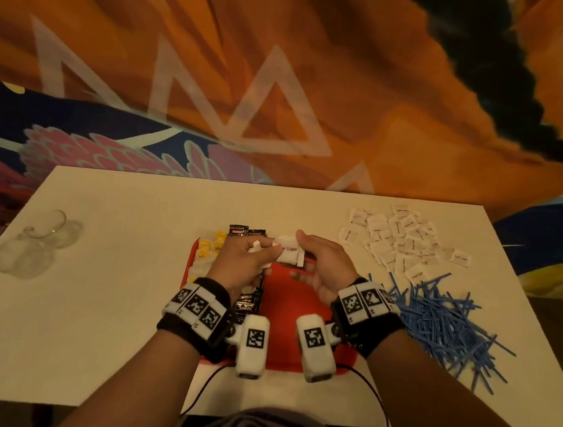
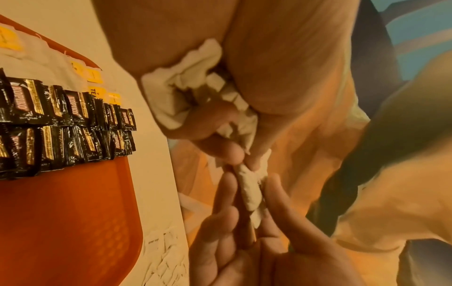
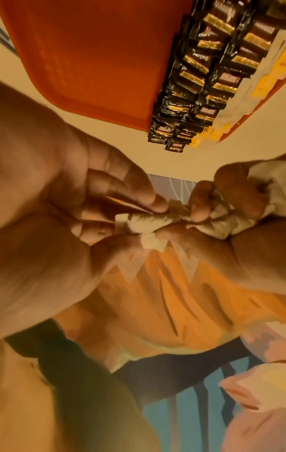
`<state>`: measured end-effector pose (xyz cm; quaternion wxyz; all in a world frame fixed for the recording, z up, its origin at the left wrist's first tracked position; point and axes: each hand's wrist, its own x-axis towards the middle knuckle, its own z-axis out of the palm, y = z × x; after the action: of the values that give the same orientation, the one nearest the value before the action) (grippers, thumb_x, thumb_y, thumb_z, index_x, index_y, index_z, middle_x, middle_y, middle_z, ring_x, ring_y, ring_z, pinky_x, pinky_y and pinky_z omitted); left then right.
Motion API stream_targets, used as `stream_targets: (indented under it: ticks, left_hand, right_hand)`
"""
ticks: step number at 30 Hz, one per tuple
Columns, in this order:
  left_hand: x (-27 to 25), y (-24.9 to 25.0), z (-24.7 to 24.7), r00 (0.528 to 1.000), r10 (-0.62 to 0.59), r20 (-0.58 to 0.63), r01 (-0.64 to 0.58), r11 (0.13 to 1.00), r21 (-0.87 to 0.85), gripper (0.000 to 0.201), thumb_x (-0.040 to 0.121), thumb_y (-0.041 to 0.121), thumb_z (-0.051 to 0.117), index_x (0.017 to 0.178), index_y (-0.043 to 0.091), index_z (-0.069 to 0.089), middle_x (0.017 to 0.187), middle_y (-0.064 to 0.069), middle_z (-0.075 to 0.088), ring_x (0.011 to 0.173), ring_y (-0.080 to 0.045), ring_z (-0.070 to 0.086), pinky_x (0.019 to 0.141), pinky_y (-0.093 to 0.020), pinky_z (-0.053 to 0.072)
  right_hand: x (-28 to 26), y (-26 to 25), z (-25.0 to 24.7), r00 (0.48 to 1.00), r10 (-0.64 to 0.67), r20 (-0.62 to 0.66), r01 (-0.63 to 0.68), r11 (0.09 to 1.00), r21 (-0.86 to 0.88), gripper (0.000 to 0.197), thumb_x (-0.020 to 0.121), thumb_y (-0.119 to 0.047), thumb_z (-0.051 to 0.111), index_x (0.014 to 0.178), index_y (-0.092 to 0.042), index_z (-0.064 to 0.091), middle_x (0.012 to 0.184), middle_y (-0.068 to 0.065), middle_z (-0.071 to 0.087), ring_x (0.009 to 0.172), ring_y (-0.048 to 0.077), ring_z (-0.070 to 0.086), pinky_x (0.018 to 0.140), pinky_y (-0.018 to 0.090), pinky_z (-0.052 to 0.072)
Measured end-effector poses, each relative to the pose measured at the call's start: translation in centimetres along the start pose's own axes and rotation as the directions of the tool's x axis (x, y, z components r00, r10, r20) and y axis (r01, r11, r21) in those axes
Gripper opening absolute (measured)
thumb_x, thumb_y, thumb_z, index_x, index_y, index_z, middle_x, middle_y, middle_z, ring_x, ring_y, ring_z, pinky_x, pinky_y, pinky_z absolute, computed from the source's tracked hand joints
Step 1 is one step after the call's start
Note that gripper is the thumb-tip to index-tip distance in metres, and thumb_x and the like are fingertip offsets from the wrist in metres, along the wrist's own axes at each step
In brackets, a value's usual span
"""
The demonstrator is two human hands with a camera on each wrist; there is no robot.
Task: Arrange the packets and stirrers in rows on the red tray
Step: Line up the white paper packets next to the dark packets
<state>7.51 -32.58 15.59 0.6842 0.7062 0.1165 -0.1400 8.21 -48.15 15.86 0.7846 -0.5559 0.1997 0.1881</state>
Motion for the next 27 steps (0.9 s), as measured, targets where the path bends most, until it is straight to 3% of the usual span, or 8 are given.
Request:
stream_targets:
  ticks: [3, 7, 9, 14, 20, 23, 27]
  left_hand:
    - [0.4, -0.3, 0.7, 1.000, -0.025, 0.012, 0.025, 1.000, -0.013, 0.011, 0.092, 0.016, 0.069, 0.100, 0.010, 0.072, 0.078, -0.009, 0.063, 0.053, -0.013, 0.055, 0.039, -0.021, 0.036]
    - [0.8, -0.6, 1.8, 0.993, 0.108, -0.051, -0.102, 0.989, 0.110, 0.017, 0.084, 0.026, 0.078, 0.091, 0.011, 0.074, 0.067, 0.008, 0.065, 0.046, -0.003, 0.052, 0.041, -0.018, 0.037]
    - [1.4, -0.9, 2.2, 0.981, 0.150, -0.123, -0.134, 0.982, 0.132, 0.018, 0.082, 0.025, 0.080, 0.085, 0.008, 0.074, 0.063, 0.006, 0.064, 0.042, -0.002, 0.050, 0.042, -0.016, 0.037]
    - [2.0, -1.4, 2.9, 0.983, 0.047, -0.175, -0.047, 0.999, 0.001, 0.018, 0.089, 0.026, 0.074, 0.083, 0.009, 0.074, 0.069, -0.006, 0.065, 0.051, -0.015, 0.056, 0.044, -0.023, 0.042]
    - [2.8, -1.9, 3.4, 0.986, 0.014, -0.167, -0.014, 1.000, 0.003, 0.023, 0.097, 0.026, 0.062, 0.083, 0.008, 0.066, 0.069, -0.009, 0.059, 0.052, -0.019, 0.053, 0.044, -0.023, 0.039]
    - [3.1, -2.2, 3.6, 0.981, 0.014, -0.191, -0.004, 0.999, 0.052, 0.026, 0.098, 0.031, 0.061, 0.085, 0.009, 0.066, 0.065, -0.007, 0.056, 0.053, -0.020, 0.050, 0.047, -0.024, 0.038]
    - [3.9, -3.0, 3.2, 0.972, -0.057, -0.228, 0.075, 0.995, 0.068, 0.034, 0.094, 0.040, 0.064, 0.075, 0.012, 0.065, 0.057, -0.002, 0.051, 0.046, -0.016, 0.044, 0.043, -0.024, 0.033]
  right_hand:
    - [0.5, 0.0, -0.6, 0.999, 0.009, -0.034, -0.009, 1.000, 0.007, 0.021, 0.094, -0.025, 0.063, 0.100, -0.005, 0.067, 0.093, 0.012, 0.067, 0.078, 0.021, 0.062, 0.052, 0.028, 0.050]
    - [1.2, 0.2, -1.4, 0.997, -0.021, -0.073, 0.018, 0.999, -0.035, 0.021, 0.092, -0.025, 0.066, 0.096, -0.004, 0.068, 0.097, 0.013, 0.066, 0.076, 0.022, 0.065, 0.052, 0.028, 0.052]
    - [1.4, 0.2, -1.8, 0.997, -0.035, -0.073, 0.031, 0.998, -0.056, 0.018, 0.093, -0.025, 0.065, 0.089, -0.008, 0.068, 0.093, 0.012, 0.067, 0.075, 0.022, 0.065, 0.054, 0.028, 0.052]
    - [1.7, 0.1, -3.1, 0.997, -0.064, -0.048, 0.060, 0.995, -0.074, 0.017, 0.093, -0.026, 0.064, 0.088, -0.010, 0.069, 0.085, 0.010, 0.072, 0.074, 0.021, 0.068, 0.058, 0.029, 0.052]
    - [2.3, 0.3, -3.9, 0.996, -0.085, 0.015, 0.086, 0.985, -0.150, 0.008, 0.085, -0.006, 0.072, 0.085, -0.010, 0.065, 0.078, 0.009, 0.072, 0.065, 0.017, 0.069, 0.050, 0.020, 0.049]
    - [2.9, 0.7, -4.2, 0.996, -0.088, -0.001, 0.087, 0.980, -0.178, 0.010, 0.083, -0.004, 0.074, 0.085, -0.008, 0.065, 0.075, 0.008, 0.072, 0.059, 0.012, 0.068, 0.047, 0.018, 0.048]
    - [4.0, 1.8, -5.2, 0.996, -0.077, -0.046, 0.062, 0.960, -0.273, 0.015, 0.082, -0.010, 0.077, 0.091, -0.005, 0.066, 0.074, 0.008, 0.070, 0.053, 0.007, 0.064, 0.047, 0.017, 0.046]
